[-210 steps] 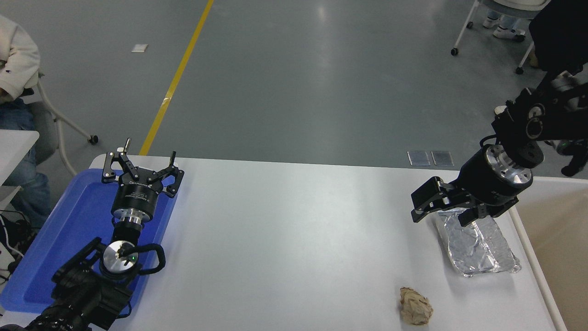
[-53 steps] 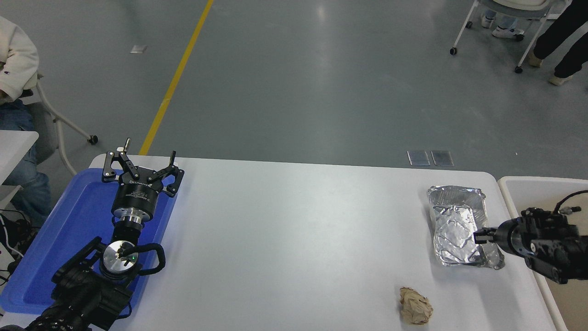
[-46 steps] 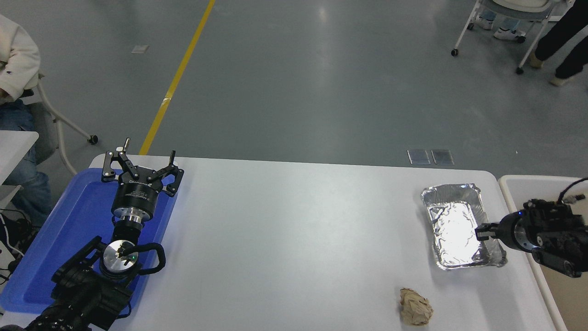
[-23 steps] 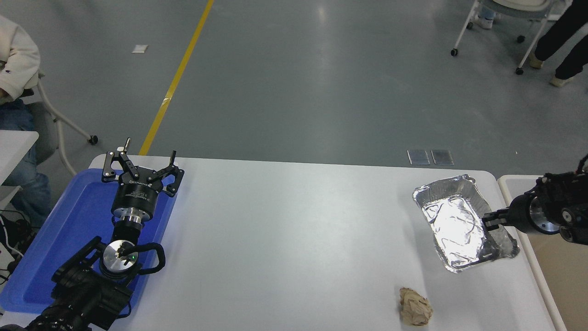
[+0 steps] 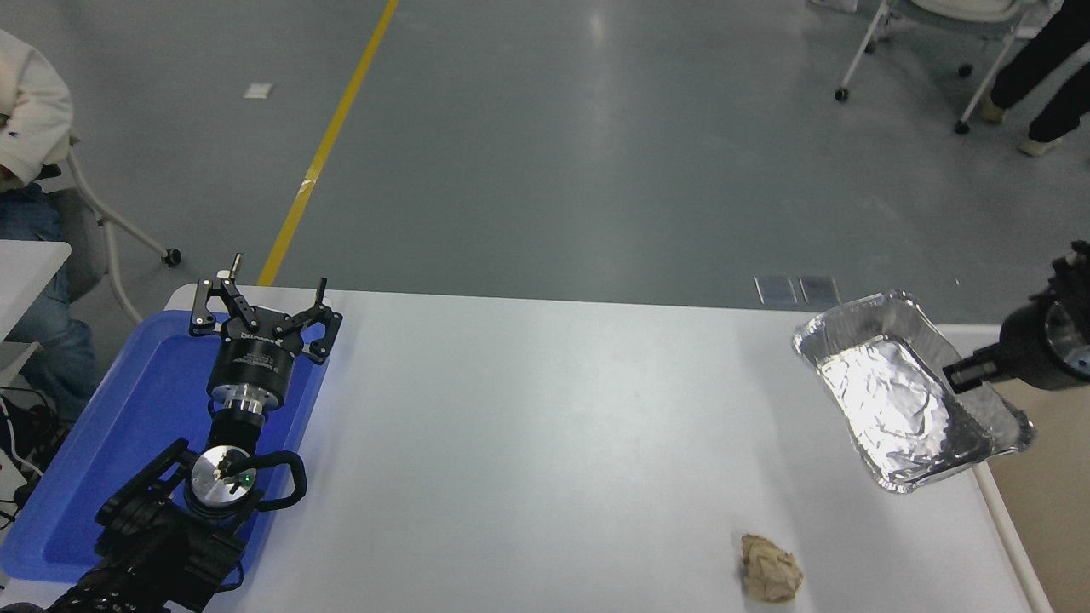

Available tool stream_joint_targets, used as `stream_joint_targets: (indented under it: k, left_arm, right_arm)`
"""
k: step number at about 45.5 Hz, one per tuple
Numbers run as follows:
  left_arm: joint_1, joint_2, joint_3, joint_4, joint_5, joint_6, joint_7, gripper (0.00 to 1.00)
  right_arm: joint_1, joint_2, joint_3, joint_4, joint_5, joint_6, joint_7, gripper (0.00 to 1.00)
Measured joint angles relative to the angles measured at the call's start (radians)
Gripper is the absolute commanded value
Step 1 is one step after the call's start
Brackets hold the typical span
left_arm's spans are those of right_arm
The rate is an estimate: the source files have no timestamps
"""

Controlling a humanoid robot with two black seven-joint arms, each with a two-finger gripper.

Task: Pick up foil plate and place in dustbin

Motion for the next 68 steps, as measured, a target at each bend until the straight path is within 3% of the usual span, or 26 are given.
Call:
stream_joint_targets:
  k: [26, 68]
  left_arm:
    - [0.000, 0.000, 0.000, 0.000, 0.001, 0.000, 0.000, 1.00]
    - [0.000, 0.000, 0.000, 0.000, 0.001, 0.000, 0.000, 1.00]
  right_arm:
    - [0.298, -0.042, -0.083, 0.040, 0.001, 0.232, 0.018, 0.00]
    - [0.432, -0.176, -0.132, 0.004, -0.025, 0.338, 0.051, 0.00]
